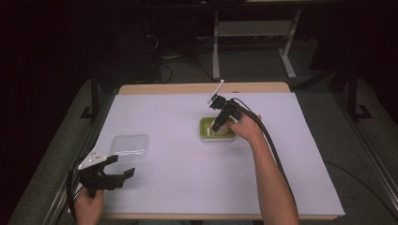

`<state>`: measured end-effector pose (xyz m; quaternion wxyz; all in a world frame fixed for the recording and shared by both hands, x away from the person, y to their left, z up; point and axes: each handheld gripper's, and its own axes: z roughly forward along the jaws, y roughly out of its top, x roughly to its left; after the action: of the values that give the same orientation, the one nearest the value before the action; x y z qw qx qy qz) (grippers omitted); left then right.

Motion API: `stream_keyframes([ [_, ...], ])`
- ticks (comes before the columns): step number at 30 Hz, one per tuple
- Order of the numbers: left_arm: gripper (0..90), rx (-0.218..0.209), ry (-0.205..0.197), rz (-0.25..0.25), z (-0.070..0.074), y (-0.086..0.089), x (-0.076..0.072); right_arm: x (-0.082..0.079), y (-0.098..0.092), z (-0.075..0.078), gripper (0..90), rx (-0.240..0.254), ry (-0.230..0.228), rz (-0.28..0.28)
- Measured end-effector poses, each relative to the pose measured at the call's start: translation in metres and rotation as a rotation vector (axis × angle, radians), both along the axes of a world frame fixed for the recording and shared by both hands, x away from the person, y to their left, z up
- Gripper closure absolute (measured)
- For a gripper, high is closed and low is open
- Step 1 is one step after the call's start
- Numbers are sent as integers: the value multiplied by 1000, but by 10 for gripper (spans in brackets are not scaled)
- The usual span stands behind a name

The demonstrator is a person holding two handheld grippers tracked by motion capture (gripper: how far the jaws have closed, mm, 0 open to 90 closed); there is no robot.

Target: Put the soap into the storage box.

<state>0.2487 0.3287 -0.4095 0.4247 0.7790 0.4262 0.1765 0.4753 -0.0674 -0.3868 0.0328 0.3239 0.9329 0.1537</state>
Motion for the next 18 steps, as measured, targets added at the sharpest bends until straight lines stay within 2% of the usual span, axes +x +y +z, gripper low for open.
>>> stream_keyframes([
  [3, 129, 1, 0, -1, 0, 0, 0, 0, -2, 3, 245, 7, -12, 13],
  [4, 129, 3, -1, -2, 0, 0, 0, -2, -3, 5, 245, 20, -1, 1],
  [11, 129, 4, -2, -5, 0, 0, 0, -5, -9, 10, 243, 45, -12, 1],
  [18, 129, 7, -2, -6, 0, -1, 0, -10, -24, 13, 228, 77, -10, -18],
])
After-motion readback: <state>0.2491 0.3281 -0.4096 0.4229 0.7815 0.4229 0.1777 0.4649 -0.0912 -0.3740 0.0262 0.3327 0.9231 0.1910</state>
